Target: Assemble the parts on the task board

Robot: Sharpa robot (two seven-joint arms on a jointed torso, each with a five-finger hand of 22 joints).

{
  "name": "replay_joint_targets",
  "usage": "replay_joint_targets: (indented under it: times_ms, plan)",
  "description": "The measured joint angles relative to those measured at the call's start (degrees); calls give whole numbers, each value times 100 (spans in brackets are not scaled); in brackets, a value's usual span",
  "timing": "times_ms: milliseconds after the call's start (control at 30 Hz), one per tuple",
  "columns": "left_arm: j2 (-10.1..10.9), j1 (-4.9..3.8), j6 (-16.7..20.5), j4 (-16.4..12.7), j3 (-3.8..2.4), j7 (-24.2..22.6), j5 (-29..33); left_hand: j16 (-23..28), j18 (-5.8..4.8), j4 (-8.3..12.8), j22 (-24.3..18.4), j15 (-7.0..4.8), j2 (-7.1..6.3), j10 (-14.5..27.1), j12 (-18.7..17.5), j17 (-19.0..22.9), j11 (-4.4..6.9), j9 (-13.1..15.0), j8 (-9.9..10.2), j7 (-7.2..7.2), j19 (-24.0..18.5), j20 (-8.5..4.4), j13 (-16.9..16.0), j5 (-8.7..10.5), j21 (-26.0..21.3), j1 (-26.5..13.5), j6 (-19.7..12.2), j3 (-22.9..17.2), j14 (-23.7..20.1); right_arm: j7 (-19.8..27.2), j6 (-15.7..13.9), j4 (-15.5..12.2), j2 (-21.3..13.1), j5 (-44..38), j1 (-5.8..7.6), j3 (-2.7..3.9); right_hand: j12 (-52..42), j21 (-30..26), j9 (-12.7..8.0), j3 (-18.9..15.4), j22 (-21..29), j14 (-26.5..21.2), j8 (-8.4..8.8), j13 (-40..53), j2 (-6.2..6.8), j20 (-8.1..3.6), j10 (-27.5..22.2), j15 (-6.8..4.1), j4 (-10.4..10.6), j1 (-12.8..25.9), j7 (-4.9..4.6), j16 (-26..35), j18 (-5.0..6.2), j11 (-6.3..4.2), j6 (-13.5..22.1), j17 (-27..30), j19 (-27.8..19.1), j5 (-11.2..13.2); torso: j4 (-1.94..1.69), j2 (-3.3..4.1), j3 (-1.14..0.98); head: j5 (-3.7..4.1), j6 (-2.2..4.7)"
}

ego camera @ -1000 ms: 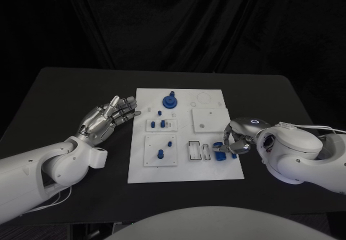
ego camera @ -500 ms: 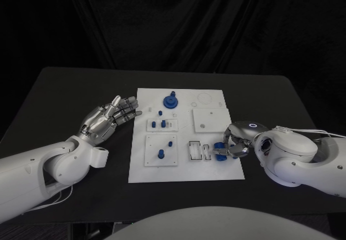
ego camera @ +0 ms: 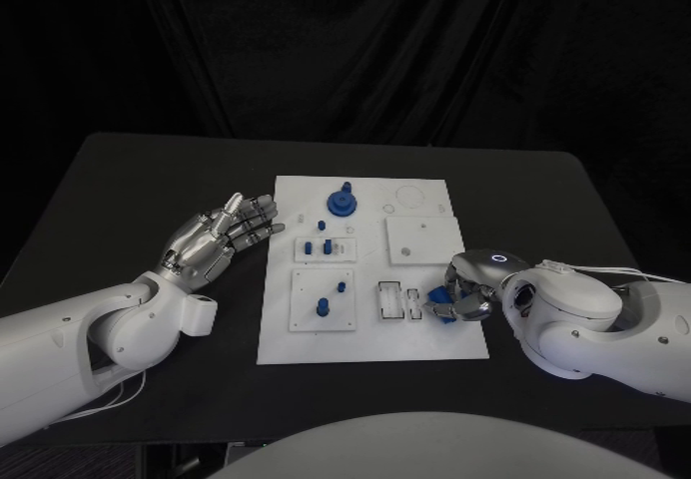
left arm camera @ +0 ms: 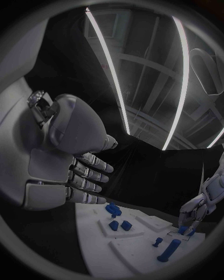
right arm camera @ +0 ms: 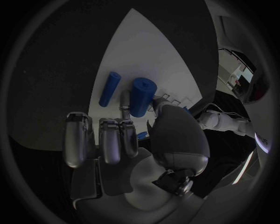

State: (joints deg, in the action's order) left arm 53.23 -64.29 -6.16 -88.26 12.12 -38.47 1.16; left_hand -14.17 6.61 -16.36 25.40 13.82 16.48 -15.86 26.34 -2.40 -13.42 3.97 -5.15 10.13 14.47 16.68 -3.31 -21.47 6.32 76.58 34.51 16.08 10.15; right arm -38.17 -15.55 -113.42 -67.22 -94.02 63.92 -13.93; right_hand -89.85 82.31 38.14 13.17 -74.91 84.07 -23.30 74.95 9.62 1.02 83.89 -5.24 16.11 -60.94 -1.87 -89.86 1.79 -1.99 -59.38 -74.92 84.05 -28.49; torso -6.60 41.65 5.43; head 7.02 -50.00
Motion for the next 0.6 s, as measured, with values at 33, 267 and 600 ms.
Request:
replay_joint_targets:
  times_ms: [33, 267, 600]
  plan:
    - [1, 5, -2, 0, -1, 3, 0, 0, 0, 0, 0, 0, 0, 0, 0, 0, 0, 0, 0, 0, 0, 0, 0, 0, 0, 0, 0, 0, 0, 0, -43, -1, 0, 17, -5, -2, 0, 0, 1, 13, 0, -1, 0, 0, 26, 0, -6, 1, 12, -27, 16, 0, 0, 6, -16, 0, 0, -140, -1, 1, -1, -1, 0]
    - [20, 31, -16, -3, -1, 26, 0, -3, 0, 12, -15, 20, 0, -1, 0, 0, -42, 0, 0, -22, 0, 0, 0, -9, 0, 0, -22, -20, -20, 11, -420, -3, -4, 397, -31, -13, 0, 0, 14, 52, 0, 0, -198, 0, 199, -41, 7, -64, 40, -199, 93, 0, 0, -69, -91, 0, 0, -857, 4, 4, -7, -14, 0]
    - [35, 58, -28, -11, 0, 42, 0, -23, 1, 0, -15, 20, 0, -2, 0, 0, -42, 0, 0, -21, 0, 0, 0, -22, 0, 0, -22, -32, -20, 129, -1090, -235, -193, 1388, -26, -18, 0, -73, 386, 69, 0, -18, -372, -1, 258, -81, -7, -88, 57, -258, 145, 0, 0, -100, -40, 0, 0, -1124, 5, 4, -12, -36, 0]
